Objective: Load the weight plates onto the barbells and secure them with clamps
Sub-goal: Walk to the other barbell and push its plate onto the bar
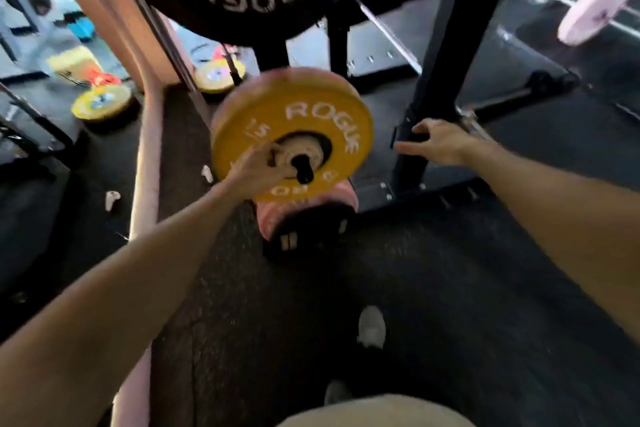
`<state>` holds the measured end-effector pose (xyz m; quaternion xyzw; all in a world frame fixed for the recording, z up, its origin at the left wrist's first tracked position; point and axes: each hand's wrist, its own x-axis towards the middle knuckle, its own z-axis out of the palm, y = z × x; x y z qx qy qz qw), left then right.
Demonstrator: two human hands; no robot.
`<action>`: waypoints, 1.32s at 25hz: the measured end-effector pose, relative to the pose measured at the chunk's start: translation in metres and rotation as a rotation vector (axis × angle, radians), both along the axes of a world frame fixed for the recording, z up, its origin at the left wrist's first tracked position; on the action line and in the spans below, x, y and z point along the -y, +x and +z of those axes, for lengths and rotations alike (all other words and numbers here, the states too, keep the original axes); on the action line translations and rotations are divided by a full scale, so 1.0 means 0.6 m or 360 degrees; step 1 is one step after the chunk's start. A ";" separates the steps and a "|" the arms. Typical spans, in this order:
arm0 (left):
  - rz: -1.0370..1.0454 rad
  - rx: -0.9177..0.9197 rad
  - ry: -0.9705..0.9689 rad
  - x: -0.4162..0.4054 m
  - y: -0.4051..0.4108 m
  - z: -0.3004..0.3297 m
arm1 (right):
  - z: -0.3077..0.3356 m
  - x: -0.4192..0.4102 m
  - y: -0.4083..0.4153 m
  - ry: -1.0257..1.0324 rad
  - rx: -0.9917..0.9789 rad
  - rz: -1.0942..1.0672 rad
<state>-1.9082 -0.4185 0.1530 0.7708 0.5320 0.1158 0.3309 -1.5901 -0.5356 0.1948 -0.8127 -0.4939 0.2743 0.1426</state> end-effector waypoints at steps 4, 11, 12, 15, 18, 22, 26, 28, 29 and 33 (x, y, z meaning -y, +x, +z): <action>-0.0419 -0.0295 -0.0386 0.158 0.030 -0.150 | -0.164 0.249 -0.019 -0.0352 -0.0322 -0.0241; -0.0936 -0.0811 -0.0914 0.395 0.156 -0.255 | -0.329 0.599 -0.028 -0.0695 -0.0670 -0.0752; -0.0997 -0.0872 -0.0932 0.431 0.180 -0.269 | -0.346 0.646 -0.032 -0.0721 -0.0718 -0.0836; -0.1203 -0.1052 -0.0951 0.536 0.253 -0.303 | -0.393 0.771 -0.048 -0.0837 -0.0802 -0.1016; -0.1429 -0.1259 -0.0936 0.631 0.366 -0.331 | -0.416 0.886 -0.022 -0.0907 -0.0913 -0.1104; -0.1635 -0.1425 -0.0825 0.714 0.534 -0.335 | -0.399 0.999 0.098 -0.0802 -0.0970 -0.1321; -0.1581 -0.1299 -0.0763 0.762 0.702 -0.324 | -0.392 1.079 0.256 -0.0743 -0.0883 -0.1469; -0.1582 -0.1245 -0.0728 0.775 0.779 -0.316 | -0.398 1.093 0.331 -0.0725 -0.0892 -0.1463; -0.1577 -0.1225 -0.0726 0.777 0.809 -0.315 | -0.405 1.094 0.360 -0.0717 -0.0909 -0.1470; -0.1502 -0.1265 -0.0780 0.759 0.938 -0.328 | -0.426 1.070 0.495 -0.0744 -0.1011 -0.1471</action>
